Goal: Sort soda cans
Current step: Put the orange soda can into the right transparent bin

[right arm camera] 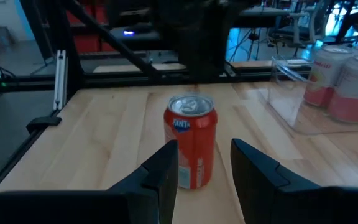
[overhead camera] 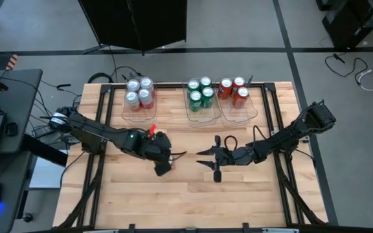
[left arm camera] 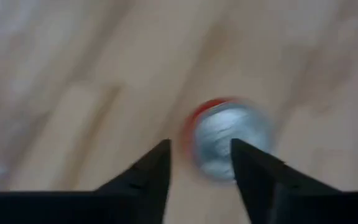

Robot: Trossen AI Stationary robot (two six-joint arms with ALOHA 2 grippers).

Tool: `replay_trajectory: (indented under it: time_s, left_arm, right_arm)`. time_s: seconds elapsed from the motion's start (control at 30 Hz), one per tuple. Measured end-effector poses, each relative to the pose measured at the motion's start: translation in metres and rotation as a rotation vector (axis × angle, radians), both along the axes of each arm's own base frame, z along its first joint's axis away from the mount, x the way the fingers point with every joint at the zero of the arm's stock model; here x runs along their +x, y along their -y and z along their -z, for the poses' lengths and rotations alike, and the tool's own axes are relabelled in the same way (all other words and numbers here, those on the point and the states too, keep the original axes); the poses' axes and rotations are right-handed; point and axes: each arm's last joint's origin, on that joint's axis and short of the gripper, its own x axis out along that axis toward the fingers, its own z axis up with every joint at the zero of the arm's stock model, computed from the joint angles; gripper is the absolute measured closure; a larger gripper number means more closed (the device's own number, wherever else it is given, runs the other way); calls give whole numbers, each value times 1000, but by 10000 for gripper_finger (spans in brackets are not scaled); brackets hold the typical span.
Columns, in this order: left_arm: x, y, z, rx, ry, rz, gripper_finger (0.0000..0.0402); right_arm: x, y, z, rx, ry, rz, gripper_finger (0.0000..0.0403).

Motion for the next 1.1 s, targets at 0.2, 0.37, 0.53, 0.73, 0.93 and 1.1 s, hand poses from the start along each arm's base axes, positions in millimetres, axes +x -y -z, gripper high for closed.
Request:
replay_trajectory:
  time_s: [0.2, 0.37, 0.53, 0.73, 0.93, 1.1]
  left_arm:
    - [-25, -1, -16, 129, -65, -32, 378]
    - [-48, 1, -32, 223, 56, -66, 393]
    - [-73, 1, -40, 276, 182, -76, 398]
    - [-100, -3, -37, 317, 283, -83, 398]
    - [-114, -10, -23, 308, 311, -87, 398]
    - [-117, -11, -14, 312, 303, -86, 398]
  right_arm:
    - [27, -11, 6, -25, -21, -15, 270]
    - [58, -23, 3, -47, 1, -21, 270]
    - [85, -31, -8, -46, 26, -16, 254]
    - [113, -29, -21, -39, -42, 26, 177]
    - [142, -20, -26, -64, -274, 76, 86]
    - [159, -15, -29, -99, -415, 79, 43]
